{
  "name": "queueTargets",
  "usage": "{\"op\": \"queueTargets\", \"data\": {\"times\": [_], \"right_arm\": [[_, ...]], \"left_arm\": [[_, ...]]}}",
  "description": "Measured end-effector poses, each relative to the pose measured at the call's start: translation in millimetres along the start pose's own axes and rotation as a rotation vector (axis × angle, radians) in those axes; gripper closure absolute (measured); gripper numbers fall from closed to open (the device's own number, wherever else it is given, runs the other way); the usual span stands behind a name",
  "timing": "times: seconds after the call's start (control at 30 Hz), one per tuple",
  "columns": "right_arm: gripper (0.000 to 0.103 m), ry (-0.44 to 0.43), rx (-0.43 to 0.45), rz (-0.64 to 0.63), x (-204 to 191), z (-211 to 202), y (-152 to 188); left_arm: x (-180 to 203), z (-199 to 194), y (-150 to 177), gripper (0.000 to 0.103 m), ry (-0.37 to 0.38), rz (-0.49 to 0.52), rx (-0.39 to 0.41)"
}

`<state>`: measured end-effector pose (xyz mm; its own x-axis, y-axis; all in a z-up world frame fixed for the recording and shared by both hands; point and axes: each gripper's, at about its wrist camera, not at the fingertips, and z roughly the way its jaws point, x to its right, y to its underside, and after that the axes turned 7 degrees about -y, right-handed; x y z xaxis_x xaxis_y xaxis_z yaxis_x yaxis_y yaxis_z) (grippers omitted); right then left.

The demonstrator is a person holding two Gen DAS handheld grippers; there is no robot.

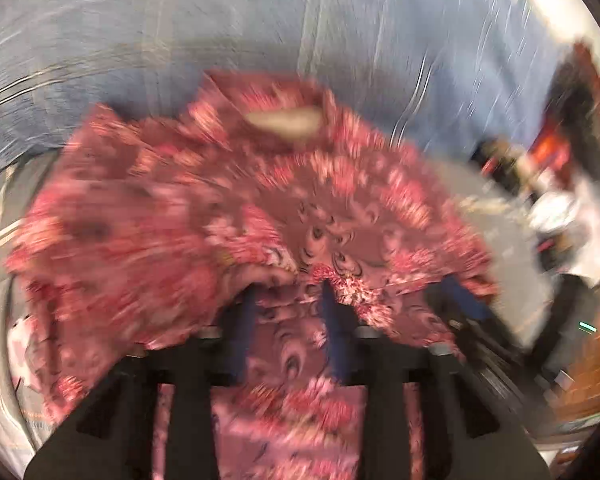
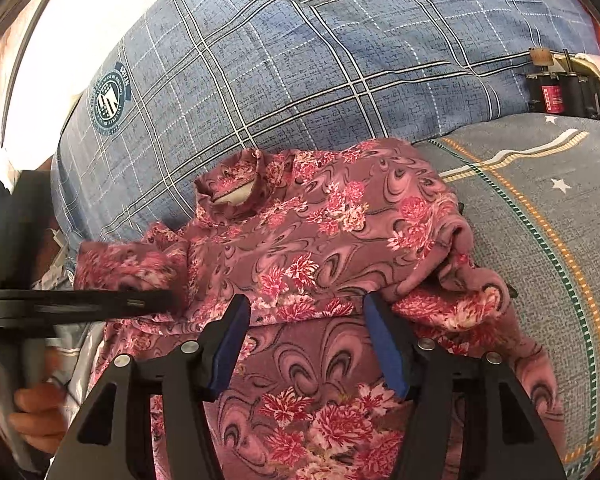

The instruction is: Fold small clothes

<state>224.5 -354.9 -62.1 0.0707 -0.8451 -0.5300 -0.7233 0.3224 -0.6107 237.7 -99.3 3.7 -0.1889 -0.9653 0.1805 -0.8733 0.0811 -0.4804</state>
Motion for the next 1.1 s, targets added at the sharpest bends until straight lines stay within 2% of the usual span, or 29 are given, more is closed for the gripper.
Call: {"op": "queueTargets", "data": {"times": [0.03, 0.1, 0.2, 0.3, 0.37, 0.47, 0.6, 0.67, 0.7, 0.73, 0.77, 0.87, 0.9, 0.93, 1.0, 1.03, 1.1], "right_arm": [[0.042, 0.031, -0.020, -0.016, -6, 2, -3], [0.040, 0.042, -0.029, -0.034, -19, 2, -8], [0.038, -0.022, -0.022, -0.115, -60, 7, -16], [0.030, -0.031, -0.042, -0.275, -109, 22, -16], [0.025, -0.020, -0.065, -0.430, -146, 37, -7], [0.025, 0.050, -0.097, -0.673, -187, 63, 12], [0.025, 0.107, -0.124, -0.858, -214, 93, 27], [0.030, 0.116, -0.133, -0.905, -220, 104, 29], [0.038, 0.118, -0.149, -0.916, -221, 108, 29], [0.081, 0.106, -0.183, -0.893, -219, 113, 25], [0.097, 0.099, -0.212, -0.838, -214, 114, 18], [0.098, 0.039, -0.125, -0.533, -172, 89, -20], [0.098, 0.015, -0.087, -0.352, -140, 74, -36], [0.098, 0.006, -0.065, -0.228, -115, 65, -43], [0.097, 0.037, -0.032, 0.016, -59, 48, -50], [0.091, 0.054, -0.029, 0.143, -28, 40, -48], [0.091, 0.084, -0.012, 0.286, 8, 27, -44]], "left_arm": [[-23, -17, 4, 0.036, 0.040, -0.057, 0.046], [-75, -37, 11, 0.027, 0.063, -0.205, 0.119], [-139, -35, 13, 0.027, 0.120, -0.388, 0.121], [-175, -14, 14, 0.027, 0.163, -0.492, 0.089], [-185, 0, 19, 0.027, 0.211, -0.539, 0.066], [-197, 15, 26, 0.027, 0.269, -0.586, 0.047], [-198, 23, 23, 0.027, 0.294, -0.596, 0.016], [-201, 27, 24, 0.027, 0.302, -0.612, 0.014], [-202, 29, 25, 0.027, 0.310, -0.619, 0.009], [-207, 28, 26, 0.027, 0.312, -0.623, 0.006], [-210, 28, 28, 0.027, 0.319, -0.629, 0.004], [-211, 28, 29, 0.027, 0.325, -0.631, 0.001], [-210, 29, 29, 0.027, 0.325, -0.629, -0.001], [-209, 31, 29, 0.027, 0.325, -0.627, -0.005], [-206, 35, 28, 0.027, 0.326, -0.621, -0.015], [-205, 36, 28, 0.027, 0.330, -0.620, -0.019], [-201, 35, 27, 0.027, 0.319, -0.609, -0.015]]}}
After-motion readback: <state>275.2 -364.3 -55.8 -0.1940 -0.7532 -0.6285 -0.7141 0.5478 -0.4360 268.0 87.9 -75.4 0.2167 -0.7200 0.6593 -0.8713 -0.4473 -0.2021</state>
